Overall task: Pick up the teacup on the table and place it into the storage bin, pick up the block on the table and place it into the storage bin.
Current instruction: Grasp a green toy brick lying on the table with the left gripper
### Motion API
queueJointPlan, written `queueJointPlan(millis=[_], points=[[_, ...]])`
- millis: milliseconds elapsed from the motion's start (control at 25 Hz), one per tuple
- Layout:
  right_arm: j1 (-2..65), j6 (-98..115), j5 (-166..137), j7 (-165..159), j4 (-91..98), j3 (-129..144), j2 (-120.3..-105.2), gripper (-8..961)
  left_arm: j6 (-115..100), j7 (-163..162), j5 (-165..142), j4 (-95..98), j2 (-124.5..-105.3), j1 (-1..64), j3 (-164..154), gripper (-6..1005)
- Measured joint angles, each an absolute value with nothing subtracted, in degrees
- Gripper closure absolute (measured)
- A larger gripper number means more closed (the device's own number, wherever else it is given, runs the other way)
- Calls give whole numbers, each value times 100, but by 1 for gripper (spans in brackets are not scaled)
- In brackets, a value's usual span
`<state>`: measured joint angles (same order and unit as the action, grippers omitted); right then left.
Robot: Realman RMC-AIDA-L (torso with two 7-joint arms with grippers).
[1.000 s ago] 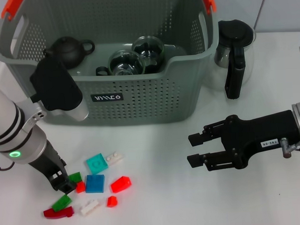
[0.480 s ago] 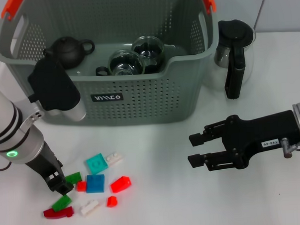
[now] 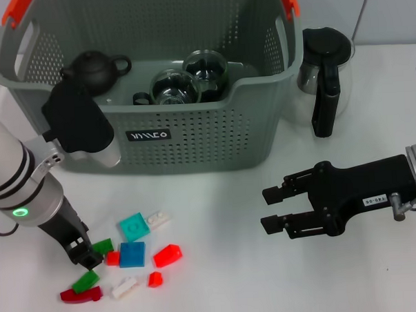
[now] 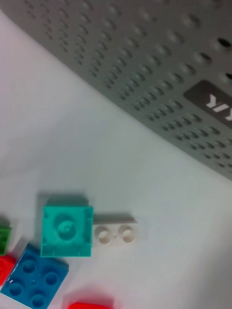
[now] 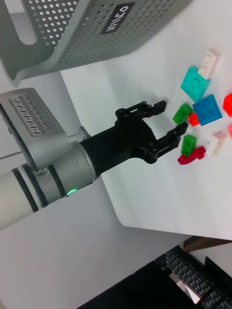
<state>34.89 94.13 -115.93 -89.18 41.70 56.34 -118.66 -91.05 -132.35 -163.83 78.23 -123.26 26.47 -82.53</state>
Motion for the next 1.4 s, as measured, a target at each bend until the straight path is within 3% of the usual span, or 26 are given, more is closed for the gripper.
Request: queueJointPlan(millis=[760, 1200, 1400], points=[[3480, 9413, -11593, -8887, 4104, 5633, -11865, 386, -8885, -13478, -16382, 7589, -12225, 2835, -8252, 406], [3480, 9413, -11593, -8885, 4095, 5634, -11857, 386, -8926, -13443, -16382, 7595, -12279, 2839, -8253, 405], [3480, 9413, -11593, -8885, 4095, 5634, -11856, 386, -8933, -13455, -16382, 7589, -12266, 2850, -8237, 536]])
